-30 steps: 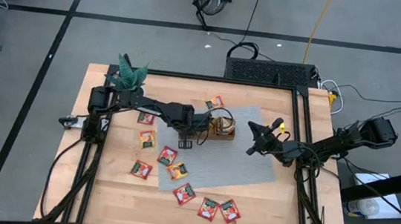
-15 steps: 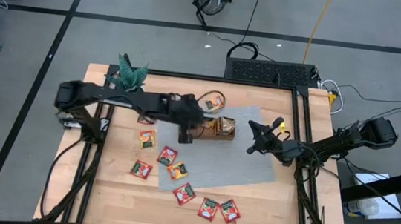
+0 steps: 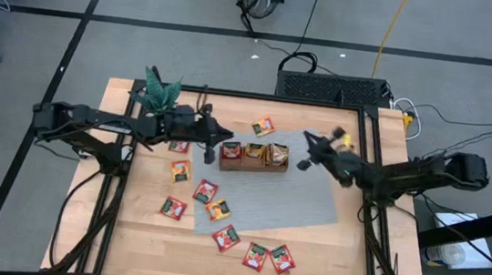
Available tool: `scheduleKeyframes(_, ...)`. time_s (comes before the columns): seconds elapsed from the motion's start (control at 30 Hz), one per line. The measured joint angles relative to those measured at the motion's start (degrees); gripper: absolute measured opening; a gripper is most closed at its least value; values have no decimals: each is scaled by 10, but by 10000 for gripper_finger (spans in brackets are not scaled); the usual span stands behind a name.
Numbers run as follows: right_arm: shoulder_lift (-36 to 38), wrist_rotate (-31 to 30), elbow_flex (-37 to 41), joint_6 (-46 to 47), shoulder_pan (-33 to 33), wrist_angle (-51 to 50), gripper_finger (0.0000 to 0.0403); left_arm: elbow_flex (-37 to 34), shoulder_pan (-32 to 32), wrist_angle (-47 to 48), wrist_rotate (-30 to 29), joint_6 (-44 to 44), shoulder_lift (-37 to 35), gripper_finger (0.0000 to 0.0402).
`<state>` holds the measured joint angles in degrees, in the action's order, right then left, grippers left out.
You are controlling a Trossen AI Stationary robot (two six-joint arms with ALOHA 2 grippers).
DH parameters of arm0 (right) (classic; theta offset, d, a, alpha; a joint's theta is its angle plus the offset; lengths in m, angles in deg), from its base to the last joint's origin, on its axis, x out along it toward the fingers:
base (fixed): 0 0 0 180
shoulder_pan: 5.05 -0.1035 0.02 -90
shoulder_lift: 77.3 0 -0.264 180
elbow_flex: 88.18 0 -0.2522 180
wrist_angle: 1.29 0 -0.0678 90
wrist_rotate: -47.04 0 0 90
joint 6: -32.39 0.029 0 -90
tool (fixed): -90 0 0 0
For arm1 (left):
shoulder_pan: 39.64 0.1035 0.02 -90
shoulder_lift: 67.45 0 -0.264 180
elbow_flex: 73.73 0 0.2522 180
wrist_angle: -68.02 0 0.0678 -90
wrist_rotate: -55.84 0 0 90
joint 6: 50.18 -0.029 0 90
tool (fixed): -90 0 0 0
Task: Pick & Place Tea
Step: Put the top right yellow tea into the middle part of the wooden organizer
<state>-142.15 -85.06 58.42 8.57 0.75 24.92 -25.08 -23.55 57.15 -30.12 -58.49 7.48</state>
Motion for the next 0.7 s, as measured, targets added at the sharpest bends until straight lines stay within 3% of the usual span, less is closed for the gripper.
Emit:
scheduleKeyframes(0.1, -19, 209, -108, 65, 88, -186, 0, -24, 7, -33, 0, -1, -5, 37)
scheduleKeyframes(0.17, -44, 301, -172, 73, 139, -259, 0, -30, 9, -32, 0, -2, -5, 37)
scheduleKeyframes(0.3, -115, 388, -299, 58, 228, -364, 20, -30, 10, -21, 0, -2, -4, 37)
scheduleKeyframes(0.47, -260, 493, -426, 79, 279, -484, 102, -30, 9, -19, 0, -4, -4, 37)
scheduleKeyframes(0.7, -420, 511, -504, 67, 273, -503, 216, -30, 9, 0, 0, -7, -4, 37)
